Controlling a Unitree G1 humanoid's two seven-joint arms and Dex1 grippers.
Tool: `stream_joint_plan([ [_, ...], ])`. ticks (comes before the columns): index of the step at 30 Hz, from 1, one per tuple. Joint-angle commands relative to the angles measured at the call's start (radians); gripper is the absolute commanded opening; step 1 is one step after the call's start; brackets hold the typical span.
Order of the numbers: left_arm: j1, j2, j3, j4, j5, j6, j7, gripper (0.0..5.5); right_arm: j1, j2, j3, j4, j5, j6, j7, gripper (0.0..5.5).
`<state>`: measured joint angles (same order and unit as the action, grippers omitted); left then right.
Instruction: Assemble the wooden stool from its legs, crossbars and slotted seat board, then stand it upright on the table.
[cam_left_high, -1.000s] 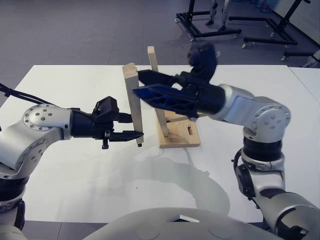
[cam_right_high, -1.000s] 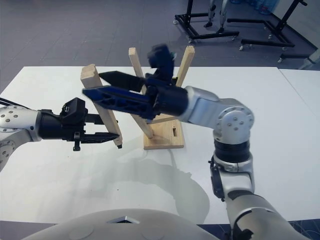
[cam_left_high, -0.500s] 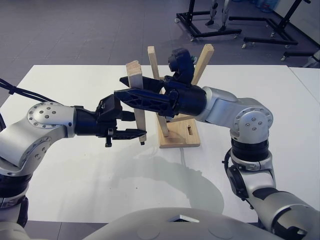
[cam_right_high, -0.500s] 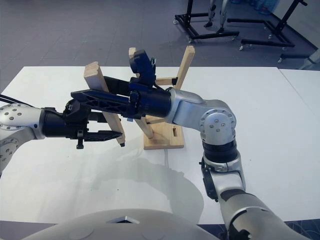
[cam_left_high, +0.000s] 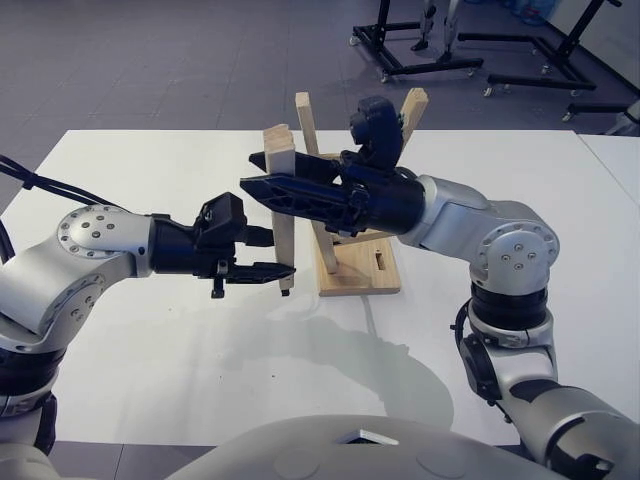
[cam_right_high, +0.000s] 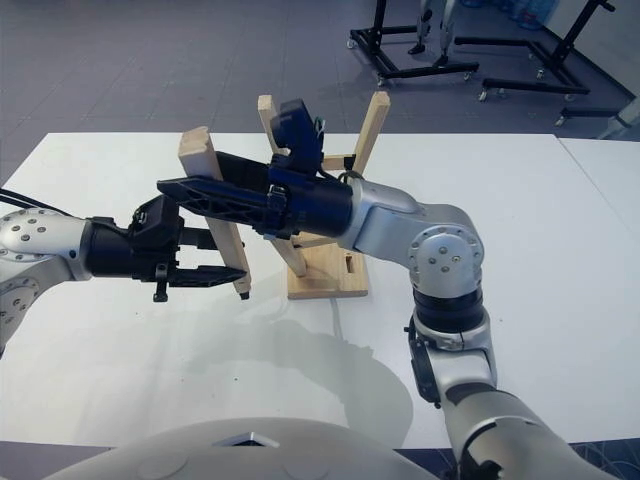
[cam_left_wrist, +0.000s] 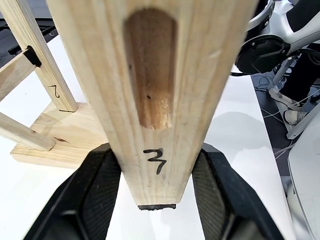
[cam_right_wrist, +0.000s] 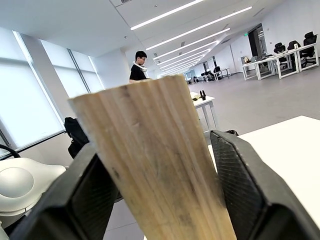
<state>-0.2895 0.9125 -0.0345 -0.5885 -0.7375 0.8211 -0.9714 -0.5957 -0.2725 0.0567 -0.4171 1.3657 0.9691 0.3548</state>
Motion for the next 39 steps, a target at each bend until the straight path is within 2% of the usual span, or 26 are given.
stream_joint_plan([
  [1,-0.024,0.005,0.058,0.047,0.009,0.002,0.032,2.06,0.023,-0.034,-0.032,-0.011,0.028,0.009,0.009,2.69],
  [17,-0.046,-0.014,0.066,0.046,-0.025,0.029,0.051,2.06,0.022,-0.039,0.001,-0.017,0.047,0.016,0.023,2.54],
  [18,-0.049,-0.017,0.064,0.047,-0.028,0.031,0.049,2.06,0.024,-0.045,0.003,-0.015,0.045,0.020,0.031,2.90],
  [27,-0.028,-0.061,0.058,0.064,-0.086,0.055,0.041,2.06,0.058,-0.088,0.029,0.029,-0.066,-0.001,0.156,4.52],
  [34,-0.022,-0.045,0.042,0.052,-0.071,0.047,0.027,2.06,0.000,-0.087,0.006,0.053,-0.095,-0.010,0.186,4.52],
  [39,-0.018,-0.041,0.034,0.039,-0.065,0.043,0.014,2.06,-0.066,-0.066,0.029,0.083,-0.141,-0.016,0.222,4.52],
])
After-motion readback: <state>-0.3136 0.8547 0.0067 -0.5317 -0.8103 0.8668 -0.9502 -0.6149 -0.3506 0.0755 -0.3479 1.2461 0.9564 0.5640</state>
